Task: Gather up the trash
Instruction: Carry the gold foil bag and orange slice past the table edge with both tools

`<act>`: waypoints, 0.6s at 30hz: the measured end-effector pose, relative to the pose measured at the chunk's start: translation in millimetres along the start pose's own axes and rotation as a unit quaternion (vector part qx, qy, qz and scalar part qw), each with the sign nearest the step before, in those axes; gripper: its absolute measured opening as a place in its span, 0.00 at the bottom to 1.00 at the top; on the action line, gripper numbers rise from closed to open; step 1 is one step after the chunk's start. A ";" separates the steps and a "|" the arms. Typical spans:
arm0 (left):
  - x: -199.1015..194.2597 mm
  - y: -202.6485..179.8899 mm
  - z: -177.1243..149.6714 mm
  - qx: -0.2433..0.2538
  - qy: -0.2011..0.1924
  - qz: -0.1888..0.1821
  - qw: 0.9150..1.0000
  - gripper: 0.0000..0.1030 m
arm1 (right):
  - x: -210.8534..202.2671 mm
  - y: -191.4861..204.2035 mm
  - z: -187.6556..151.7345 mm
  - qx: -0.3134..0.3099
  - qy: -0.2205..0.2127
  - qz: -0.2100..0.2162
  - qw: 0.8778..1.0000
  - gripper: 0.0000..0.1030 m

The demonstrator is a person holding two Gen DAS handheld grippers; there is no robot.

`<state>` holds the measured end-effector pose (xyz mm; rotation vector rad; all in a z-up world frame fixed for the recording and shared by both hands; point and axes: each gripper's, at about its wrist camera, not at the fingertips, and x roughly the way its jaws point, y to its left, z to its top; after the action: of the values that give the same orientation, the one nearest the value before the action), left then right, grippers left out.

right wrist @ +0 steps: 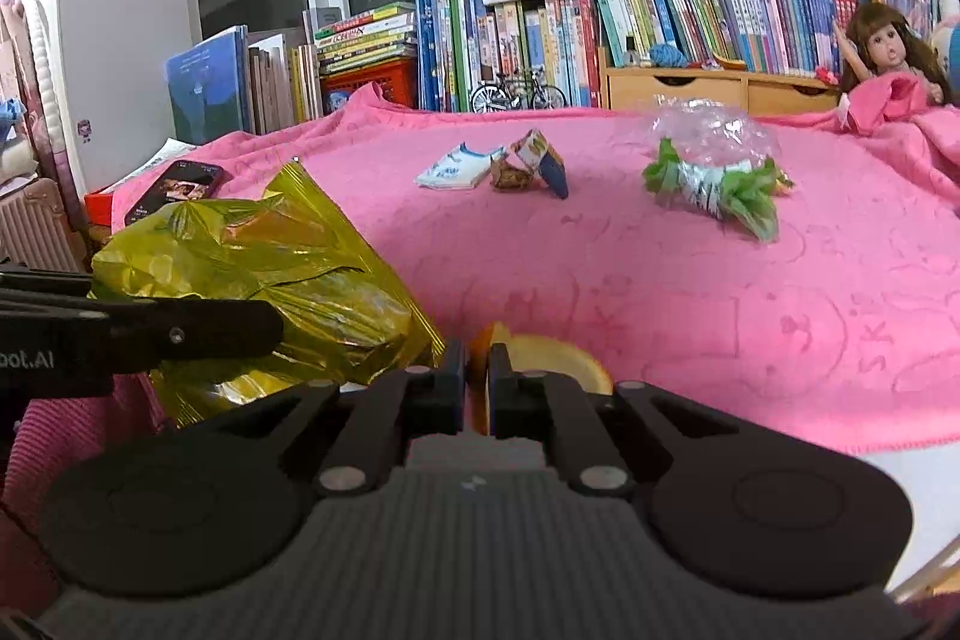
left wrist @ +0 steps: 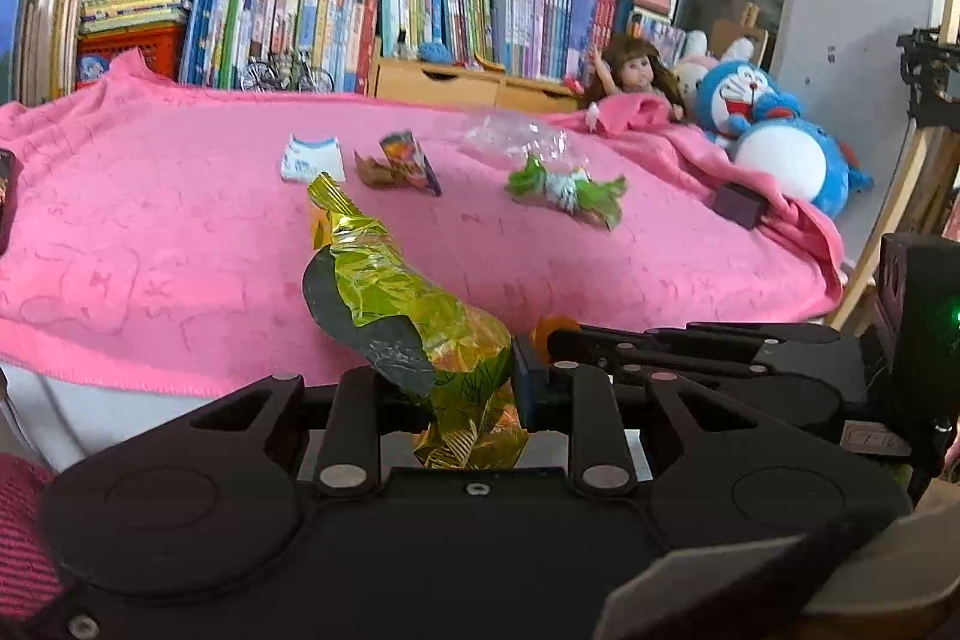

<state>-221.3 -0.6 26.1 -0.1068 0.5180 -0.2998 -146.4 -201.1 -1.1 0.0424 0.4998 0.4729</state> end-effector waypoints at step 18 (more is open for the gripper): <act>71.0 6.5 -45.6 -0.014 0.213 0.027 0.976 0.24 | 21.2 -6.1 -50.1 0.055 0.099 0.001 0.994 0.11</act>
<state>-183.8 -17.5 -47.9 -0.0545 0.9506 -0.2620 -151.0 -200.8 -55.6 0.1032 0.7199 0.4534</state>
